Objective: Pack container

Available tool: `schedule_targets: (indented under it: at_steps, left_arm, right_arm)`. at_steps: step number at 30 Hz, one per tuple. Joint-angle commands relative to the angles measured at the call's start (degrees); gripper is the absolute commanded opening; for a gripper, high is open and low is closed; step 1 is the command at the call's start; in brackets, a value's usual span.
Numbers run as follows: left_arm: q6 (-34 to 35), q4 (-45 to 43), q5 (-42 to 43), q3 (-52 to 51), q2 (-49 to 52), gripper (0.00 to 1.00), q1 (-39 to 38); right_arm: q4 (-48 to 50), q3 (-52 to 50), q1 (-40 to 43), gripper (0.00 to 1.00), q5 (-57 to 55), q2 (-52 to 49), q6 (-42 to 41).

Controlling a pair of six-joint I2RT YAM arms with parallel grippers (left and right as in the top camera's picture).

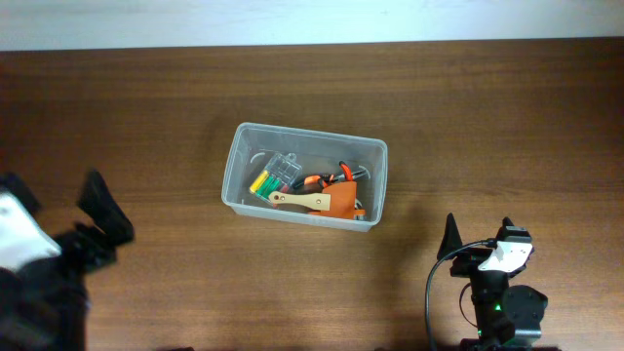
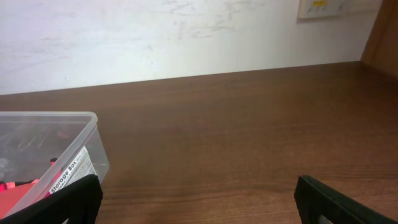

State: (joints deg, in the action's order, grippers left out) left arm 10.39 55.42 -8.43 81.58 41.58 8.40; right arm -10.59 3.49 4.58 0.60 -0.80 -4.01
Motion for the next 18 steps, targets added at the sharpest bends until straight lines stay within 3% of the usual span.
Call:
schedule_targets:
  at_steps: [1,11,18]
  left_arm:
    - [0.50,-4.39,0.70,-11.76,-7.37,0.99,0.24]
    - [0.50,-18.84,4.59,-40.11,-21.86,0.99,0.22]
    - [0.46,-23.28,4.52,-52.19,-27.93,0.99,0.24]
  right_arm:
    - [0.13,-0.50,0.33,0.99,-0.66,0.61,0.33]
    - [0.13,-0.50,0.33,0.99,-0.66,0.61,0.33]
    - [0.13,-0.50,0.33,0.99,-0.66,0.59,0.31]
